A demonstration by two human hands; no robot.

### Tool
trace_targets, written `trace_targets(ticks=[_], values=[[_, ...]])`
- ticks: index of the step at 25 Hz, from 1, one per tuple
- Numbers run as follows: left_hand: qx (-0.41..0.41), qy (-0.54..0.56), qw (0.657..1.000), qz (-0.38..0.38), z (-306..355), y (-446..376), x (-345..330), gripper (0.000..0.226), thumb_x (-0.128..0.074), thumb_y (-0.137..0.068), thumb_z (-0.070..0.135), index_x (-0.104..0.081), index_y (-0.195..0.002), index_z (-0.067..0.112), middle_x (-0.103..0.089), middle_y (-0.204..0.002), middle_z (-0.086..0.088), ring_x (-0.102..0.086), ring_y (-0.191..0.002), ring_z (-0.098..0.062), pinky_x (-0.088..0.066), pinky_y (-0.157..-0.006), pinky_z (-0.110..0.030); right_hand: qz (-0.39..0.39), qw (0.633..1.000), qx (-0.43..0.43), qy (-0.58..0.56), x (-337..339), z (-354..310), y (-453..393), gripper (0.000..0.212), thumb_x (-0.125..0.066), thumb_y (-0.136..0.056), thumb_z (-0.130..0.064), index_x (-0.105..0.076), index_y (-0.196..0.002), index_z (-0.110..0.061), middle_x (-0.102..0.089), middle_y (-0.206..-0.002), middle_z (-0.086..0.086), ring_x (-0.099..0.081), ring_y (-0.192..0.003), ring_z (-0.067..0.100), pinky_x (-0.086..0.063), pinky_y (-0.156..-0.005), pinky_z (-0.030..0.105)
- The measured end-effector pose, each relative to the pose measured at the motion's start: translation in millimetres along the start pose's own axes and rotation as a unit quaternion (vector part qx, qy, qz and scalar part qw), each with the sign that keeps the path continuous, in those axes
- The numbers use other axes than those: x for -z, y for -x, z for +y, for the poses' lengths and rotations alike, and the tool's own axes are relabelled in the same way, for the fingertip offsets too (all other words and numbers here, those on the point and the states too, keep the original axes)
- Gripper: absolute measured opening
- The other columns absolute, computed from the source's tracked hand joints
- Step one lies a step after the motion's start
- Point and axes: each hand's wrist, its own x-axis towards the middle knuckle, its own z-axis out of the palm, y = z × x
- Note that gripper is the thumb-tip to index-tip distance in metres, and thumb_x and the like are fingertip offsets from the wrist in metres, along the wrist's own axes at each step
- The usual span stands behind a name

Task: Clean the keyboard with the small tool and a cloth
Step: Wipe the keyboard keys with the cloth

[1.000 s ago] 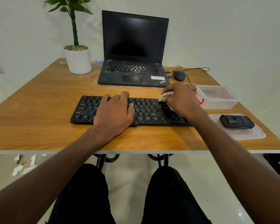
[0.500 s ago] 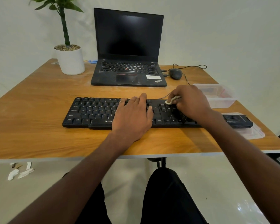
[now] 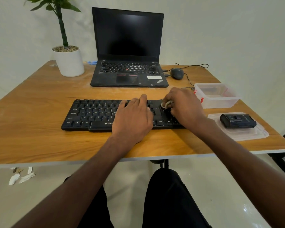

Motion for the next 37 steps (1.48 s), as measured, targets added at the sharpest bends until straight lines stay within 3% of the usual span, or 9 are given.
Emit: trace_targets(ticks=[4, 9, 15, 21, 24, 29, 33, 37], values=[[0.001, 0.004, 1.0, -0.002, 1, 0, 1, 0.046, -0.031, -0.109, 0.036, -0.04, -0.149, 0.016, -0.067, -0.132, -0.004, -0.06, -0.125, -0.021, -0.033, -0.121, -0.049, 0.009, 0.998, -0.039, 0.041, 3, 3, 3, 0.028, -0.077, -0.086, -0.008, -0.079, -0.109, -0.024, -0.069, -0.114, 0.002, -0.061, -0.108, 0.024, -0.053, -0.08, 0.036], [0.007, -0.004, 1.0, -0.003, 1, 1, 1, 0.048, -0.03, -0.109, 0.036, -0.038, -0.151, 0.016, -0.067, -0.133, -0.005, -0.06, -0.127, -0.021, -0.031, -0.123, -0.05, -0.036, 0.998, -0.005, 0.054, 0, -13, -4, 0.028, -0.077, -0.087, -0.013, -0.077, -0.114, -0.022, -0.068, -0.116, 0.004, -0.062, -0.107, 0.023, -0.051, -0.08, 0.032], [0.008, -0.007, 1.0, 0.0, 2, 0, 0, 0.048, -0.031, -0.109, 0.035, -0.038, -0.153, 0.015, -0.067, -0.133, -0.005, -0.06, -0.127, -0.02, -0.029, -0.125, -0.05, -0.007, 0.989, -0.133, 0.063, 19, 22, 6, 0.018, -0.075, -0.089, -0.01, -0.08, -0.102, -0.021, -0.072, -0.105, 0.01, -0.065, -0.095, 0.028, -0.056, -0.075, 0.038], [0.005, -0.009, 1.0, 0.005, 3, 1, 2, 0.046, -0.032, -0.108, 0.035, -0.041, -0.148, 0.015, -0.069, -0.127, -0.006, -0.062, -0.122, -0.022, -0.033, -0.121, -0.048, -0.039, 0.997, -0.023, -0.061, 1, -8, -4, 0.027, -0.073, -0.086, -0.006, -0.08, -0.101, -0.027, -0.073, -0.105, -0.003, -0.063, -0.096, 0.014, -0.052, -0.079, 0.03], [0.006, -0.008, 1.0, 0.001, 2, 1, 2, 0.046, -0.032, -0.108, 0.034, -0.041, -0.149, 0.015, -0.069, -0.126, -0.006, -0.062, -0.121, -0.022, -0.033, -0.121, -0.048, -0.018, 0.998, -0.059, -0.018, 6, 18, -2, 0.027, -0.075, -0.085, -0.007, -0.081, -0.093, -0.032, -0.073, -0.103, -0.002, -0.062, -0.089, 0.017, -0.056, -0.074, 0.037], [0.011, 0.009, 1.0, -0.002, 2, 1, 3, 0.045, -0.033, -0.108, 0.035, -0.04, -0.148, 0.016, -0.068, -0.125, -0.004, -0.063, -0.118, -0.021, -0.039, -0.116, -0.05, -0.026, 0.988, -0.153, 0.017, 33, 77, 9, 0.022, -0.075, -0.086, -0.009, -0.081, -0.085, -0.03, -0.076, -0.094, 0.003, -0.065, -0.084, 0.021, -0.044, -0.068, 0.03], [0.012, 0.012, 1.0, 0.004, 4, 2, 4, 0.043, -0.031, -0.109, 0.039, -0.044, -0.145, 0.018, -0.07, -0.121, -0.002, -0.063, -0.113, -0.019, -0.039, -0.116, -0.05, -0.006, 0.99, -0.128, -0.064, 36, 73, 10, 0.018, -0.083, -0.081, -0.017, -0.078, -0.095, -0.028, -0.073, -0.091, 0.0, -0.065, -0.088, 0.019, -0.042, -0.07, 0.029], [0.022, 0.015, 1.0, 0.016, 17, -3, 6, 0.05, -0.029, -0.11, 0.047, -0.042, -0.148, 0.018, -0.071, -0.12, -0.003, -0.064, -0.116, -0.022, -0.034, -0.119, -0.054, 0.009, 0.992, -0.115, -0.044, 24, 56, 1, 0.014, -0.08, -0.086, -0.016, -0.08, -0.097, -0.024, -0.074, -0.096, 0.001, -0.061, -0.087, 0.016, -0.04, -0.072, 0.028]])
